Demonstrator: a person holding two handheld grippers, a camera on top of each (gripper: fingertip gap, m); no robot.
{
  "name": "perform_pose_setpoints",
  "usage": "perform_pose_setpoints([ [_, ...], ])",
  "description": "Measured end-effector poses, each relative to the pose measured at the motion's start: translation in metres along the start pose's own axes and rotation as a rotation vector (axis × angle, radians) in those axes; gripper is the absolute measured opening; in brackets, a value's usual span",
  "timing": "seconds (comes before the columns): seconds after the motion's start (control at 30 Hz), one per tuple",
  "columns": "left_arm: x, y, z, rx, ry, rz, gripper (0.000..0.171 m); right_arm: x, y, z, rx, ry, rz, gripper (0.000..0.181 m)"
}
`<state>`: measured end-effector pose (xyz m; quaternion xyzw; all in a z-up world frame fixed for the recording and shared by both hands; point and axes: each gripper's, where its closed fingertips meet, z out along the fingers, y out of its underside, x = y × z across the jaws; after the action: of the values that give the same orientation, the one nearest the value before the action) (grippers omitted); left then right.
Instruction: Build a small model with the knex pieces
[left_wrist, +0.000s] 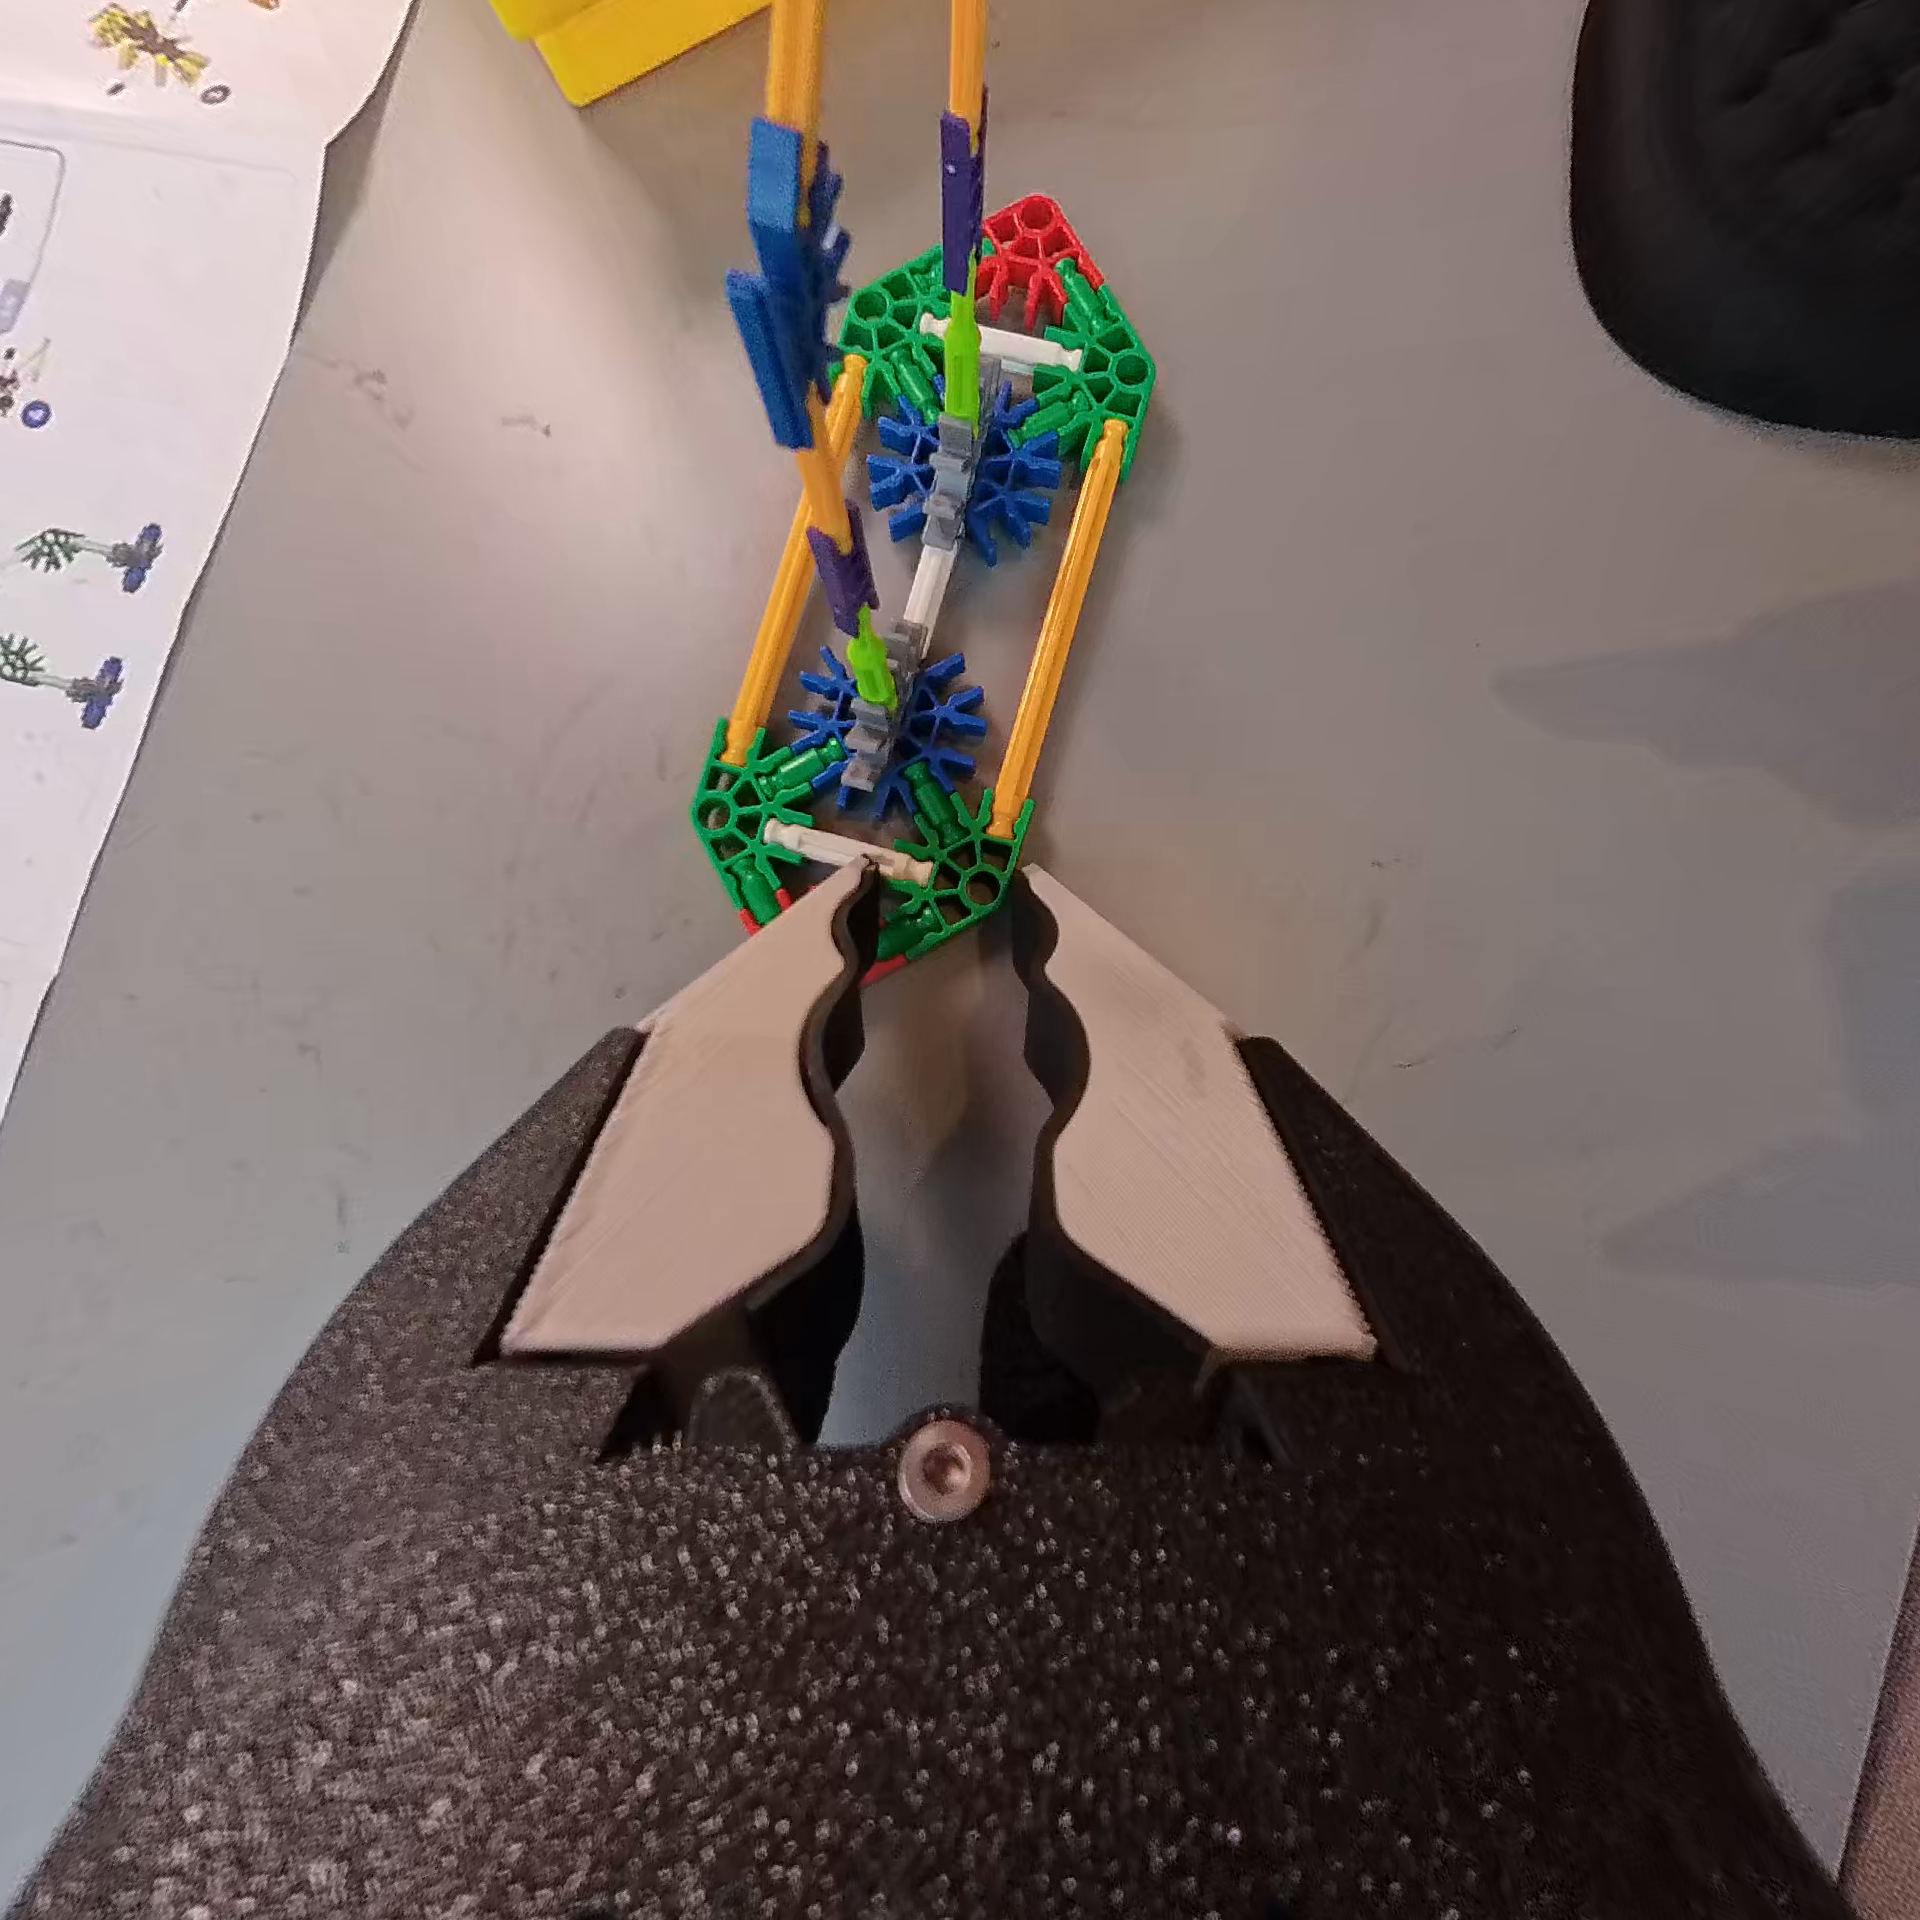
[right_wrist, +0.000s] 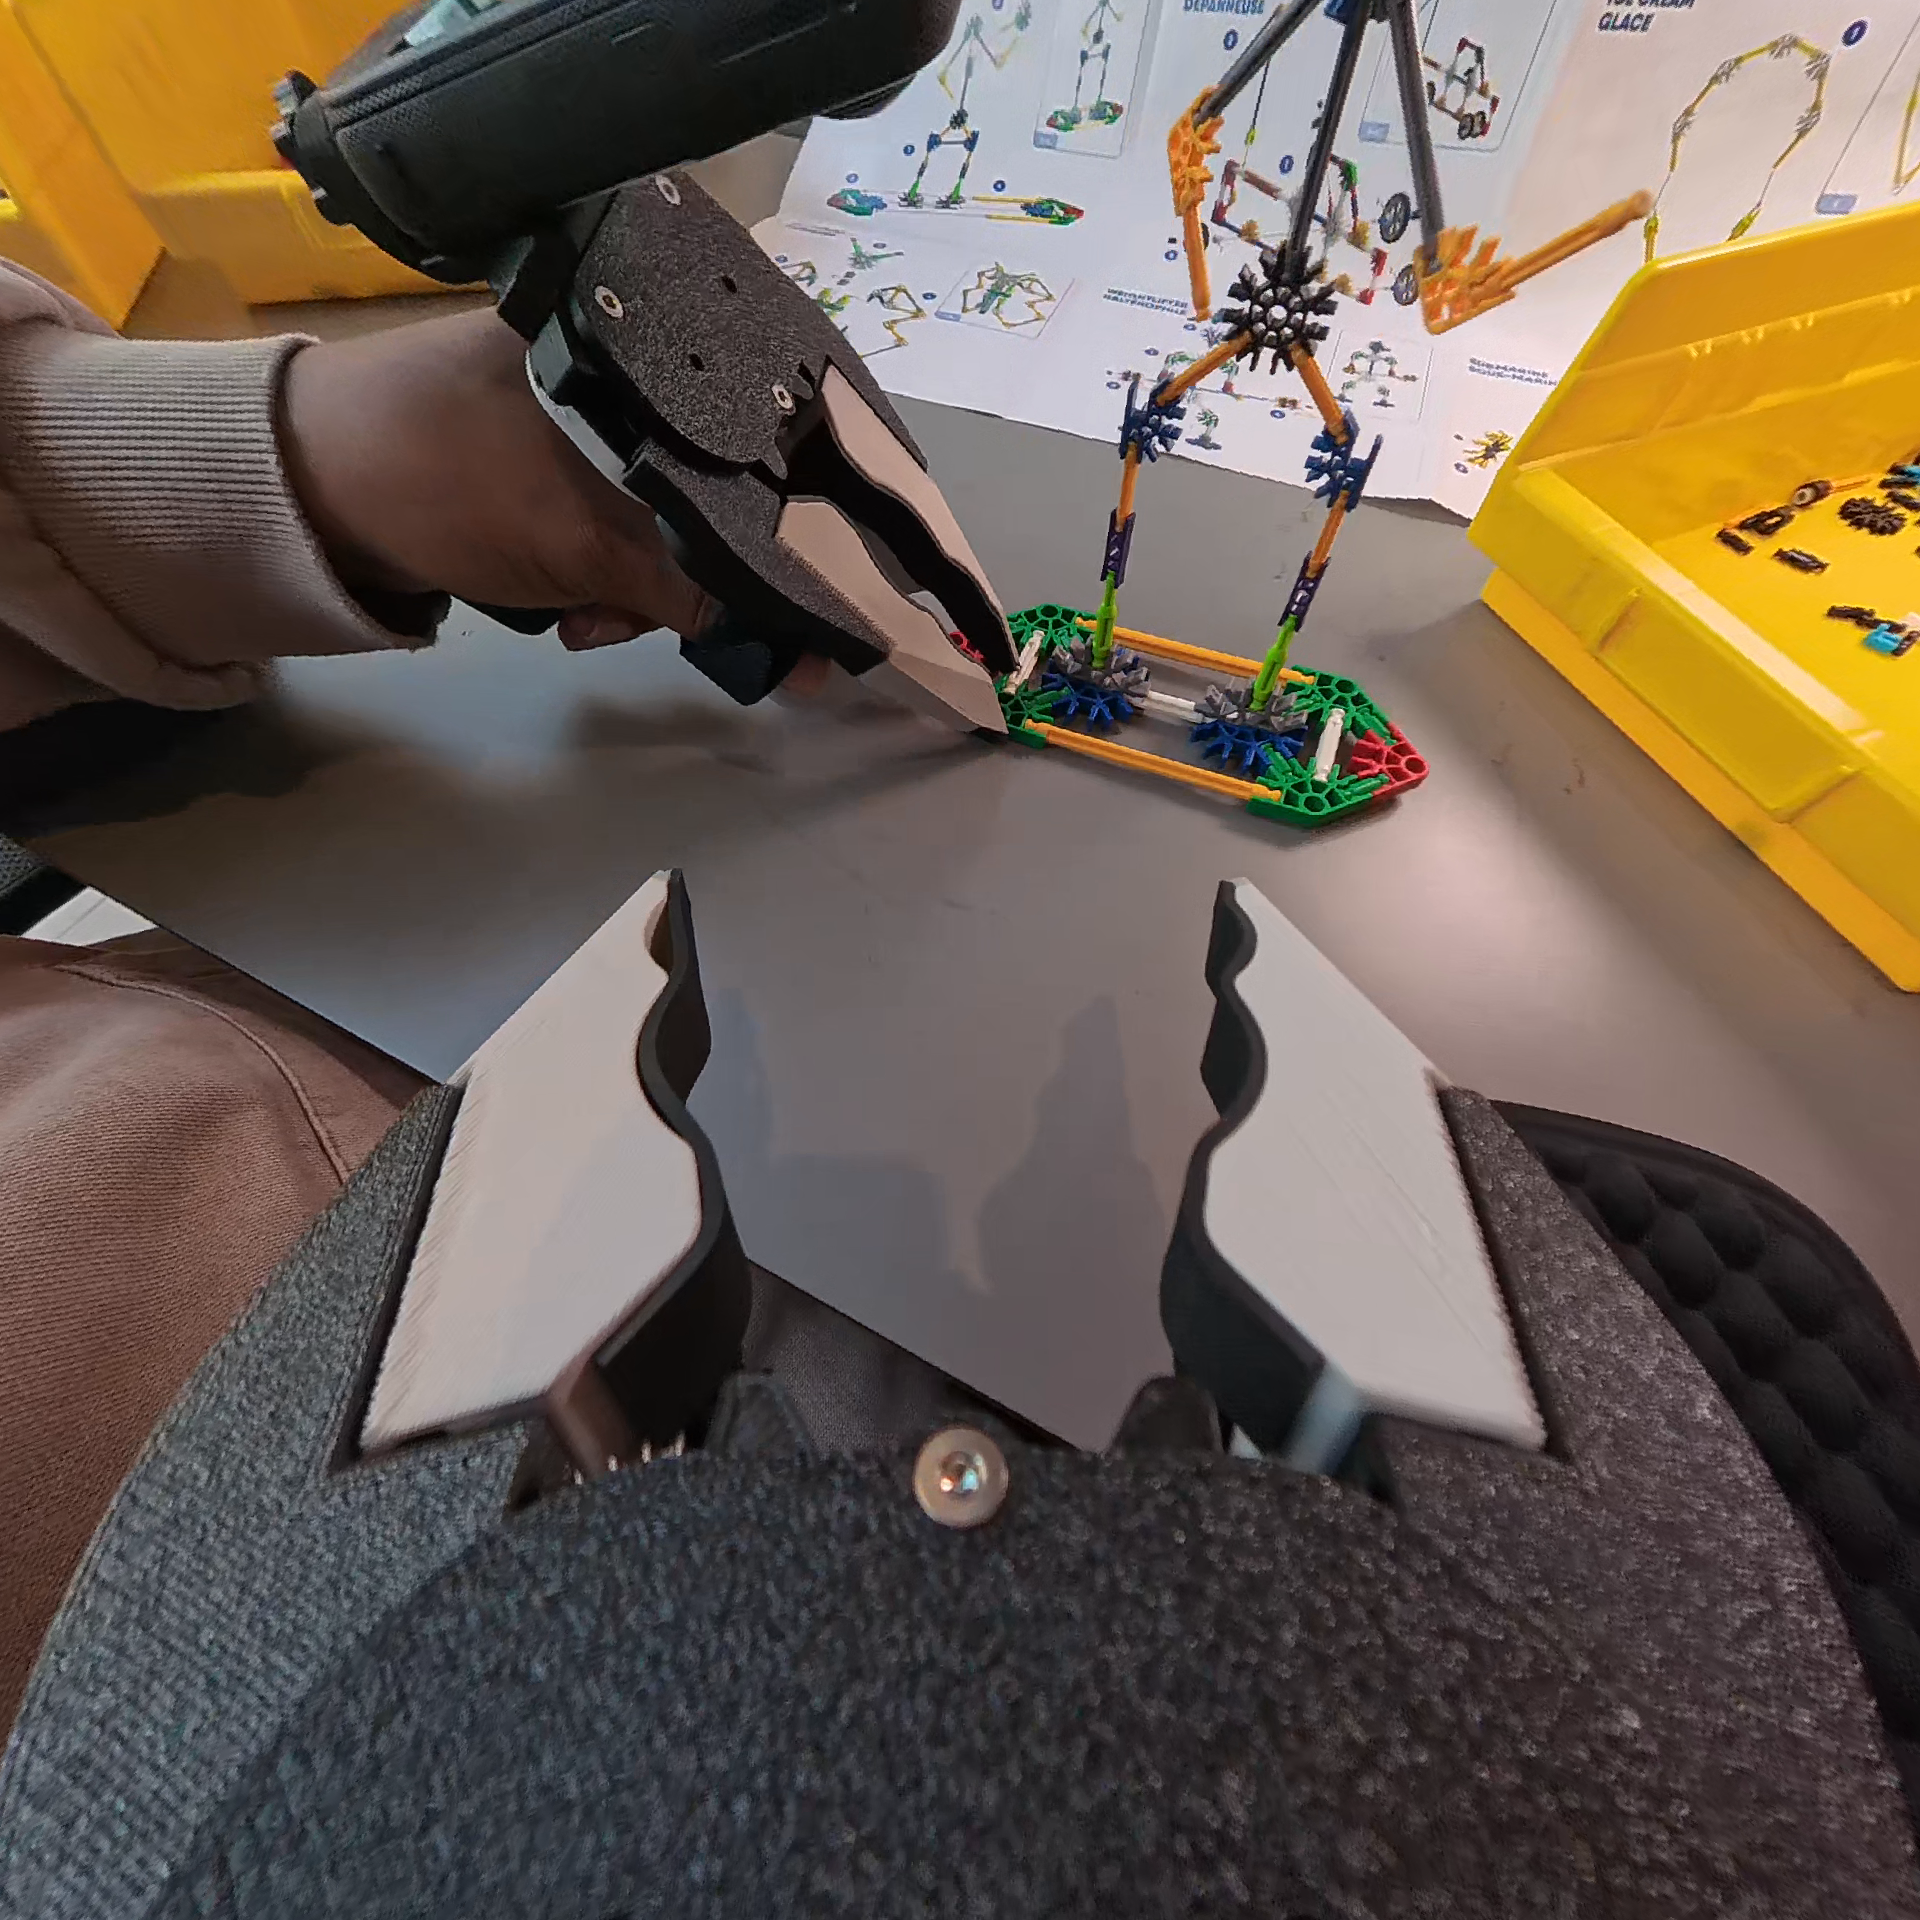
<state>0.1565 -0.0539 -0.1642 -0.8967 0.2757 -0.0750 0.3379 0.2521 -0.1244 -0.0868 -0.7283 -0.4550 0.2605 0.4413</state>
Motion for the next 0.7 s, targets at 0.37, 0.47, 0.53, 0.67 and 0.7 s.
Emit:
perform_pose_setpoints([
  [0.37,0.026,-0.022,0.016,0.011,0.208,0.154,0.021,0.000,-0.001,-0.001,0.007,-0.007,-0.007,0.097],
  [0.47,0.037,-0.029,0.021,0.031,0.261,0.201,0.018,0.001,-0.002,-0.002,0.010,-0.004,-0.006,0.097],
  [0.53,0.042,-0.034,0.025,0.040,0.286,0.225,0.017,0.002,-0.001,-0.002,0.012,-0.004,-0.004,0.097],
  [0.67,0.048,-0.044,0.033,0.046,0.298,0.217,0.017,0.003,-0.001,-0.002,0.013,-0.001,0.001,0.097],
  [0.7,0.049,-0.047,0.035,0.043,0.292,0.200,0.017,0.004,-0.001,-0.003,0.014,0.000,0.002,0.097],
])
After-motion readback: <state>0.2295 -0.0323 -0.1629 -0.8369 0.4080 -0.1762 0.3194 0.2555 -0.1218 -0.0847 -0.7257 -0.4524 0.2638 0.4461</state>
